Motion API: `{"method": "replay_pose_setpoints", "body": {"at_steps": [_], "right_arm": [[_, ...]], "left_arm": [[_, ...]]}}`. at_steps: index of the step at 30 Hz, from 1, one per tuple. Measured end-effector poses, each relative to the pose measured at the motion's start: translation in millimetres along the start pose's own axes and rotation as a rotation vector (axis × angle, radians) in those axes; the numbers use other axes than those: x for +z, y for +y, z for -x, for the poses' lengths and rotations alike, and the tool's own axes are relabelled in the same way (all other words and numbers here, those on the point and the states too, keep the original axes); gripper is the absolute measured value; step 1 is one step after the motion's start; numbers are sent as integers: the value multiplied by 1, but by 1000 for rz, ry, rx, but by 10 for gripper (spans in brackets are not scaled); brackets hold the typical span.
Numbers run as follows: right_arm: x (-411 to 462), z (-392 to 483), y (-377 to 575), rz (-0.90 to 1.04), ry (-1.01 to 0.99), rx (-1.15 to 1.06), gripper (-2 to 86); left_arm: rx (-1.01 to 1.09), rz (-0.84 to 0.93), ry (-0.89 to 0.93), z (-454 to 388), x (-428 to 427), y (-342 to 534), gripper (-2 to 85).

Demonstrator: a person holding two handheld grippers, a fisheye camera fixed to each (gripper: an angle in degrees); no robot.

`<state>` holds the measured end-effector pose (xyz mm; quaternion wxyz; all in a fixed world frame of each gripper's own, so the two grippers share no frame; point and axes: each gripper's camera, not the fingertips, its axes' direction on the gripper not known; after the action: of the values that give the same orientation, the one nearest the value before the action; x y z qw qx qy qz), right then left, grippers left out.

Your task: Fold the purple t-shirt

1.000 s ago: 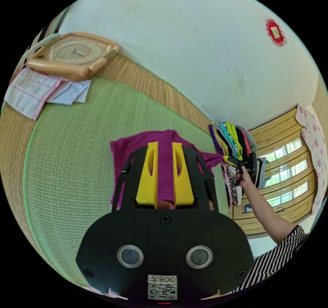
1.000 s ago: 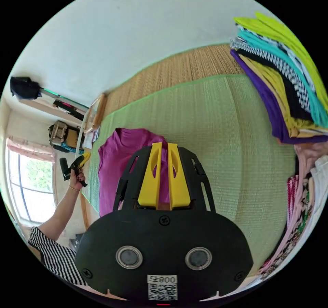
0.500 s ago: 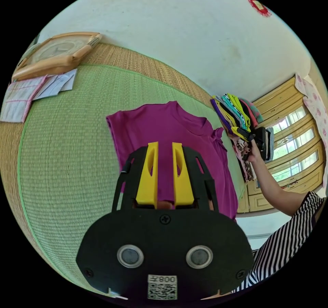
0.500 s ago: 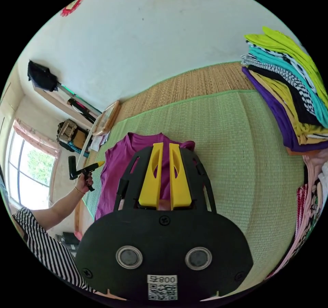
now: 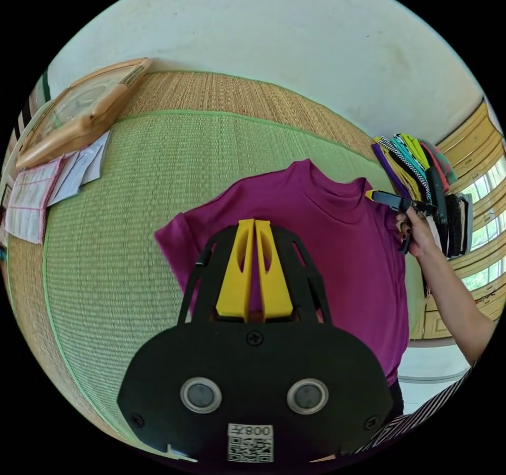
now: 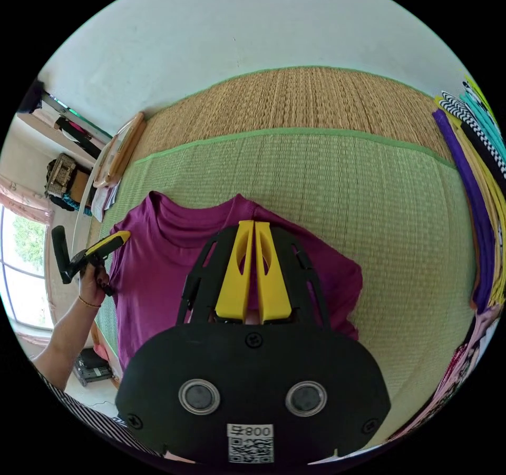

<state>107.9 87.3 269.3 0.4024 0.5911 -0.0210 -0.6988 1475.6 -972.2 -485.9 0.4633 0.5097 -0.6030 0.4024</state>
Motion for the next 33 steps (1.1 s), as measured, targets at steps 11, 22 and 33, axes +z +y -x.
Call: {"method": "replay_pose_setpoints", "body": {"at_steps": [11,22,33], "right_arm": [[-48,9,-5,-135,-60,-71,-2],[-18,39,-3,-73,-94,-141,47],[40,92,-21,45,16,-299,-2]], "left_arm": [[-21,-65,75,-8,-22,-11,8],[50,-60,130,-41,-9,-49,21],[128,10,118,-105,61,-141,12]]}}
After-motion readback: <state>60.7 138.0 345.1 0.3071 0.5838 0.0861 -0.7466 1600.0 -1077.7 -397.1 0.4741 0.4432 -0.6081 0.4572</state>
